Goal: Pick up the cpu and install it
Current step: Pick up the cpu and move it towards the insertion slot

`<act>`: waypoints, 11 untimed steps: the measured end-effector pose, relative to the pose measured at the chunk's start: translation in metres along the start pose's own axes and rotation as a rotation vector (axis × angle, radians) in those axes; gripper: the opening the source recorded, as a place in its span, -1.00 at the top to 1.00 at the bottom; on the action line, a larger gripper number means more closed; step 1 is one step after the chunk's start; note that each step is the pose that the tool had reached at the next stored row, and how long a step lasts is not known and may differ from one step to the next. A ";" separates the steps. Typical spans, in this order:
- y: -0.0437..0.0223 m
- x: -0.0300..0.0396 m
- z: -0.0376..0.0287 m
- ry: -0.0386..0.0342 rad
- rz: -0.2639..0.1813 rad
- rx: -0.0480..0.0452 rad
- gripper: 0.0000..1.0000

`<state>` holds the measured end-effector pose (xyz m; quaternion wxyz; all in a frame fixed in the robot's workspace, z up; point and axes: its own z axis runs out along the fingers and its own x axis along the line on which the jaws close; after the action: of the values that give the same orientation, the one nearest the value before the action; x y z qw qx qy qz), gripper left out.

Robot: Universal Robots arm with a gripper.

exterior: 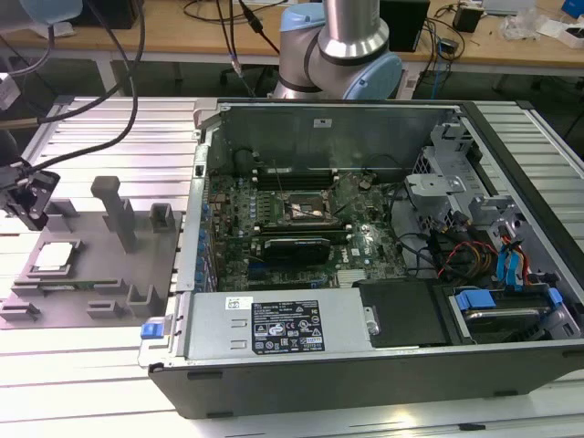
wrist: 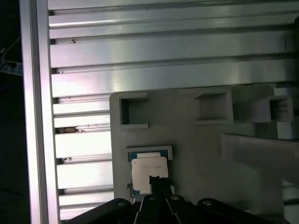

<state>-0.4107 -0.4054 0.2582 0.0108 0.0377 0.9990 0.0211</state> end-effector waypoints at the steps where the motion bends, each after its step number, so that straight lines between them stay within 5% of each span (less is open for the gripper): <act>1: -0.0001 0.0000 0.0017 0.0017 0.000 0.0001 0.79; 6: -0.0005 0.0002 0.0109 0.0092 0.000 0.0007 0.79; 11: -0.0015 0.0004 0.0257 0.0337 0.000 0.0025 0.79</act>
<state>-0.4107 -0.4058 0.2325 -0.0061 0.0372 0.9991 0.0205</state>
